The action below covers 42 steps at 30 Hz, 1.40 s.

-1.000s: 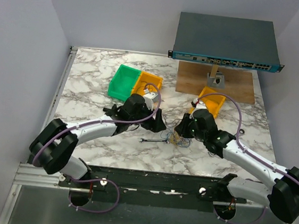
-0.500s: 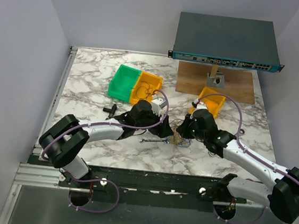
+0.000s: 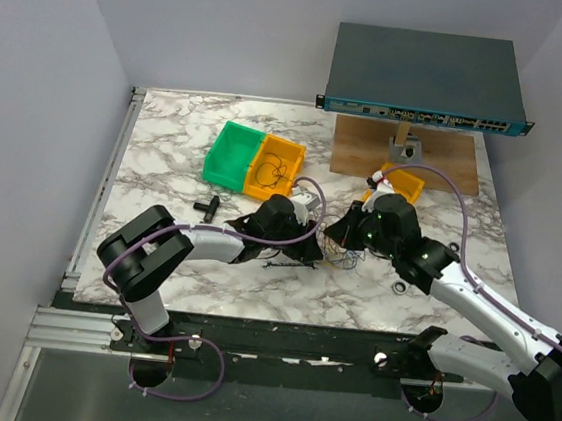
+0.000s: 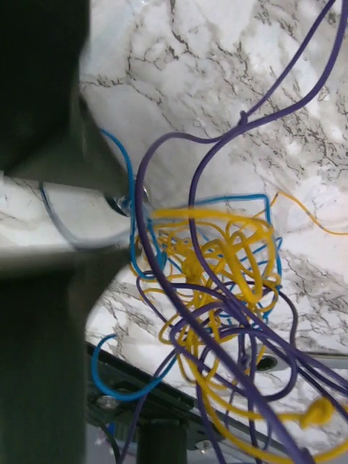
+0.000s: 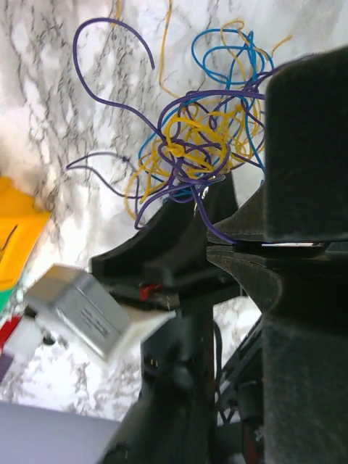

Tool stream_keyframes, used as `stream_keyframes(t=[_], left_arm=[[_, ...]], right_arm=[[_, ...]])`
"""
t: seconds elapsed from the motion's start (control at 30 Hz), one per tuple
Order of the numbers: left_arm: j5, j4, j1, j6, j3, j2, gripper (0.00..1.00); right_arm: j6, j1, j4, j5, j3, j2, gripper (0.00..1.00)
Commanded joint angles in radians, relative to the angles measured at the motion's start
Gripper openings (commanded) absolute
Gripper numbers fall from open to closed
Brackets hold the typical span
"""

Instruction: Untangle the cables

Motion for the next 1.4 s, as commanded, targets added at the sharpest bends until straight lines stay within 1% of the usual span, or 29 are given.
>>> stream_keyframes(t=[0.0,0.03,0.1,0.23,0.33,0.4,0.47,0.57,0.63,0.67,0.77,0.83,0.9,0.97,1.03,1.13,1.2,1.3,1.37], left_arm=[[-0.016,0.064,-0.008,-0.02,0.021,0.012,0.1],[-0.022,0.063,-0.007,-0.02,0.017,0.01,0.0],[-0.043,0.06,-0.007,-0.019,0.006,-0.002,0.0],[-0.088,0.016,-0.004,-0.002,-0.017,-0.044,0.0],[-0.135,-0.033,0.01,0.022,-0.046,-0.087,0.0],[-0.158,-0.076,0.035,0.027,-0.074,-0.132,0.0],[-0.17,-0.107,0.074,0.017,-0.122,-0.2,0.0],[-0.153,-0.135,0.147,0.01,-0.212,-0.343,0.0],[-0.177,-0.213,0.192,0.01,-0.244,-0.44,0.0],[-0.204,-0.277,0.215,0.01,-0.248,-0.485,0.0],[-0.241,-0.402,0.305,-0.009,-0.271,-0.584,0.0],[-0.23,-0.431,0.369,-0.039,-0.306,-0.647,0.0],[-0.204,-0.438,0.424,-0.059,-0.338,-0.709,0.0],[-0.216,-0.463,0.451,-0.068,-0.35,-0.762,0.0],[-0.231,-0.5,0.455,-0.049,-0.339,-0.812,0.0],[-0.11,-0.493,0.452,0.028,-0.312,-0.866,0.0],[-0.065,-0.53,0.446,0.061,-0.272,-0.878,0.0],[-0.047,-0.578,0.437,0.077,-0.23,-0.894,0.0],[-0.03,-0.564,0.432,0.068,-0.23,-0.912,0.0]], right_arm=[[0.025,0.003,-0.044,-0.062,0.092,-0.029,0.01],[0.025,0.003,-0.054,-0.064,0.11,-0.036,0.01],[0.013,0.003,-0.086,-0.053,0.164,-0.046,0.01],[-0.045,0.003,-0.182,0.028,0.319,-0.055,0.01],[-0.097,0.003,-0.255,0.13,0.458,-0.048,0.01],[-0.136,0.003,-0.32,0.211,0.546,-0.039,0.01],[-0.173,0.003,-0.352,0.287,0.6,-0.044,0.01],[-0.204,0.003,-0.38,0.385,0.623,-0.059,0.01],[-0.209,0.002,-0.402,0.461,0.621,-0.075,0.01],[-0.212,0.002,-0.406,0.496,0.615,-0.084,0.01],[-0.219,0.001,-0.416,0.632,0.605,-0.122,0.01],[-0.229,0.001,-0.422,0.705,0.603,-0.146,0.01],[-0.244,0.001,-0.422,0.735,0.595,-0.168,0.01],[-0.26,0.001,-0.423,0.679,0.582,-0.179,0.01],[-0.262,0.001,-0.435,0.585,0.562,-0.179,0.01],[-0.286,0.001,-0.42,0.347,0.488,-0.173,0.01],[-0.286,0.001,-0.406,0.164,0.425,-0.159,0.01],[-0.275,0.001,-0.355,-0.018,0.324,-0.143,0.04],[-0.265,0.001,-0.325,-0.103,0.273,-0.123,0.06]])
